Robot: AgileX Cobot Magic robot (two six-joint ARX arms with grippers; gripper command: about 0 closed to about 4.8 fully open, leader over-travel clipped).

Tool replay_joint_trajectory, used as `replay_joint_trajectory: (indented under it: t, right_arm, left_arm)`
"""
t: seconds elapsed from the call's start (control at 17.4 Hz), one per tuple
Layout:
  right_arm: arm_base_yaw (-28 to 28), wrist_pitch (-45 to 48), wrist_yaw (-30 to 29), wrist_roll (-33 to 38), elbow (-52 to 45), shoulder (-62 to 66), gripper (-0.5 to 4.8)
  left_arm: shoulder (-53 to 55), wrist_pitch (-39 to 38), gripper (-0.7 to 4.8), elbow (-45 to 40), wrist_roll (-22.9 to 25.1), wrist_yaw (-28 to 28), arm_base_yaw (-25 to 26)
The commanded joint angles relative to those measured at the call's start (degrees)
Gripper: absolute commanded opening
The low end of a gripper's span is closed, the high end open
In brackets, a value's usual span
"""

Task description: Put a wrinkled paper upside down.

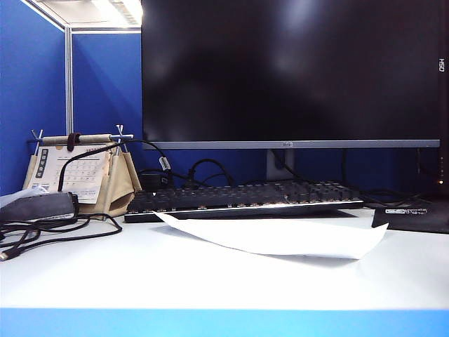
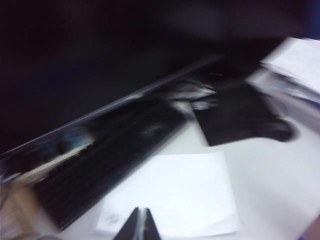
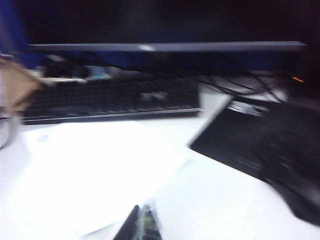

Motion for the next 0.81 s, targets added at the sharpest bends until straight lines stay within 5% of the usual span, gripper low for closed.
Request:
replay_joint_trajectory:
  t: [0.06, 0.23, 0.4, 0.63, 0.81]
  right_arm:
    - [0.04, 1.86, 3.61, 7.37, -0.79, -0.07, -0.06]
    - [0.04, 9.79, 4.81, 9.31, -8.39, -0.74, -0.06]
    - [0.13, 21.64, 4.90, 7.10, -16.79, -1.14, -0.06]
    - [0.00, 23.50, 4.90, -0.31, -20.17, -1.14, -0.06]
    - [0.00, 23.41, 6.43, -0.33, -20.63, -1.11, -0.06]
  left_arm:
    - [-15.93, 5.05, -0.06, -14.91, -2.80, -9.46, -0.07]
    - [-27.06, 12.28, -0.06, -31.32, -4.37, -18.40, -0.07]
    - [-32.06, 24.13, -0.06, -47.82, -5.46, -21.40, -0.02]
    - [-31.02, 27.56, -0.06, -59.69, -14.21, -24.41, 0.02]
    - [-31.04, 32.37, -0.06, -66.73, -15.39, -28.15, 0.07]
